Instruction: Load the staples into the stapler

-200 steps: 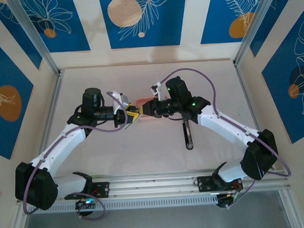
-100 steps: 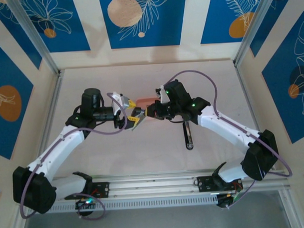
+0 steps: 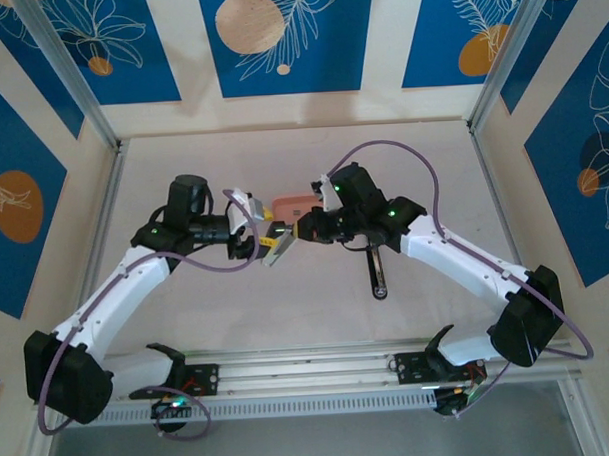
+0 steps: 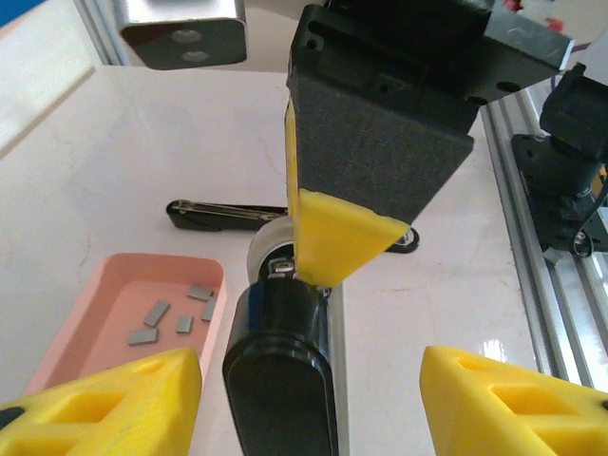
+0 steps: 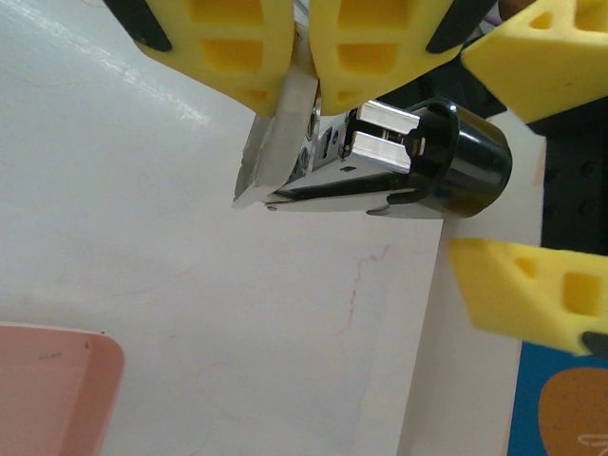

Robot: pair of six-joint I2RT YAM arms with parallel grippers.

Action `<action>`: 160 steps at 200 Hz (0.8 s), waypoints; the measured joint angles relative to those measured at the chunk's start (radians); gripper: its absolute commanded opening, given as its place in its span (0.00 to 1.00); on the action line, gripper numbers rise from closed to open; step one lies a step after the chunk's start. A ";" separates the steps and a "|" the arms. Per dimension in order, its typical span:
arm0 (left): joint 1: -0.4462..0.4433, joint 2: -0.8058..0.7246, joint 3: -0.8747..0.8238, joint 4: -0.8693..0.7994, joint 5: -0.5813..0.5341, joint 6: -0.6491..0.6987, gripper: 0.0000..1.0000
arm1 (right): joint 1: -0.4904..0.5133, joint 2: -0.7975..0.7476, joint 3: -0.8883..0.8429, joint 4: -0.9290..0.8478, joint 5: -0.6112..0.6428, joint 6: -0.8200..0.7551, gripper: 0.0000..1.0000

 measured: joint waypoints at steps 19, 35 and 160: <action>-0.020 0.023 0.010 -0.024 -0.007 0.019 0.53 | 0.011 0.000 0.000 0.000 -0.005 -0.010 0.00; -0.032 0.038 0.023 -0.042 -0.009 0.031 0.39 | 0.013 0.000 0.000 0.000 -0.009 -0.017 0.00; -0.043 0.042 0.035 -0.023 -0.031 -0.007 0.08 | -0.241 -0.079 -0.322 0.226 -0.288 0.055 0.00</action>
